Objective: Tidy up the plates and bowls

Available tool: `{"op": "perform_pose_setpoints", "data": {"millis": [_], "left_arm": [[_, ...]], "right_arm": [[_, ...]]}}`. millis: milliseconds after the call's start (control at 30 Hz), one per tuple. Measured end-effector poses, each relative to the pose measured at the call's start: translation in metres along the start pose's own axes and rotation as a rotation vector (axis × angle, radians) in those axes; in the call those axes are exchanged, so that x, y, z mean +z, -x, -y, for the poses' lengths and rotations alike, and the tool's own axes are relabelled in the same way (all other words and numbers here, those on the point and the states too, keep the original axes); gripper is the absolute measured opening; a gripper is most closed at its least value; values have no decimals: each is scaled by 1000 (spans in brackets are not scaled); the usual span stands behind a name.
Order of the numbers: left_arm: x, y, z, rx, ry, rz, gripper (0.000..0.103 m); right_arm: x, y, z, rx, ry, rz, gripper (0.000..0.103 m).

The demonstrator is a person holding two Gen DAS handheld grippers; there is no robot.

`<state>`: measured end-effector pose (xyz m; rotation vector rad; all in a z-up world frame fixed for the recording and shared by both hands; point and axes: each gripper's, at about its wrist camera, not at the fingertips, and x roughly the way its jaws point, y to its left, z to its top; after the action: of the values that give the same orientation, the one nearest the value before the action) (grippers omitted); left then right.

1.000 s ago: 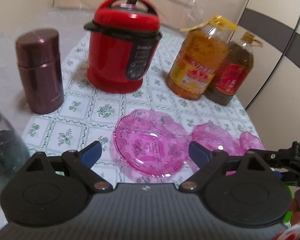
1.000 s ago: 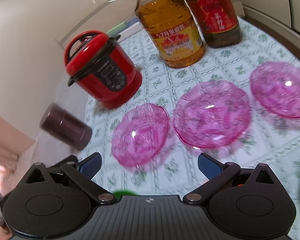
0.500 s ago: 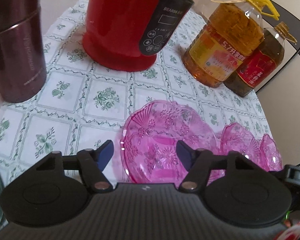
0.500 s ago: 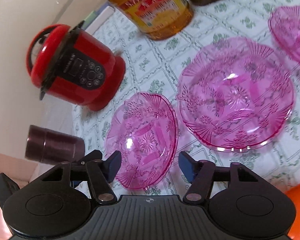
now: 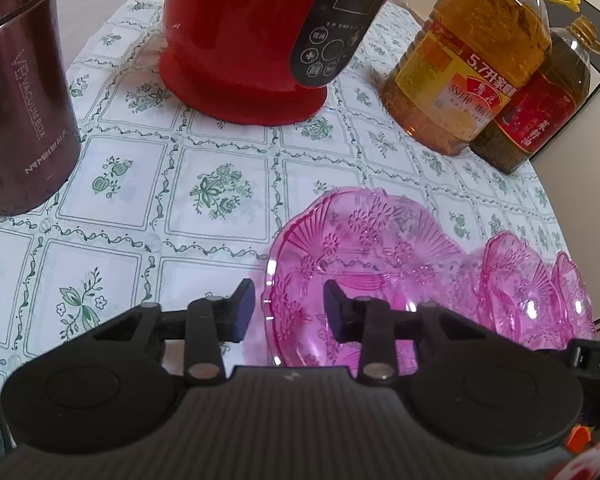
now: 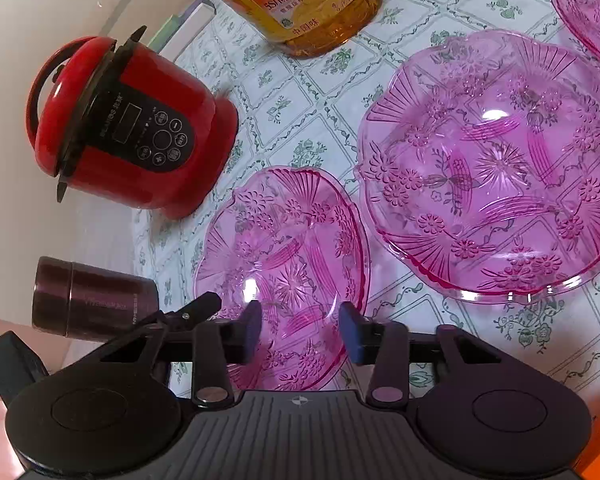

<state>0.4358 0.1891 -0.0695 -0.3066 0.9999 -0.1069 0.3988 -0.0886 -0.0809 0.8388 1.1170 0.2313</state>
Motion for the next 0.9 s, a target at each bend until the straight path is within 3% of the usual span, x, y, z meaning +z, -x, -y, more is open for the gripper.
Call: {"op": "perform_pose_setpoints", "data": {"millis": [267, 500, 633, 900], "left_arm": [[-2, -2, -1, 3, -11, 8, 21], [-2, -2, -5, 10, 2, 11, 11], [-3, 1, -7, 30, 3, 16, 7], [1, 30, 2, 40, -8, 52, 7]], "right_arm": [[-2, 14, 6, -49, -3, 29, 37], [-2, 0, 9, -76, 13, 18, 37], [-4, -1, 8, -100, 33, 33, 9], [-1, 16, -7, -73, 82, 51, 8]]}}
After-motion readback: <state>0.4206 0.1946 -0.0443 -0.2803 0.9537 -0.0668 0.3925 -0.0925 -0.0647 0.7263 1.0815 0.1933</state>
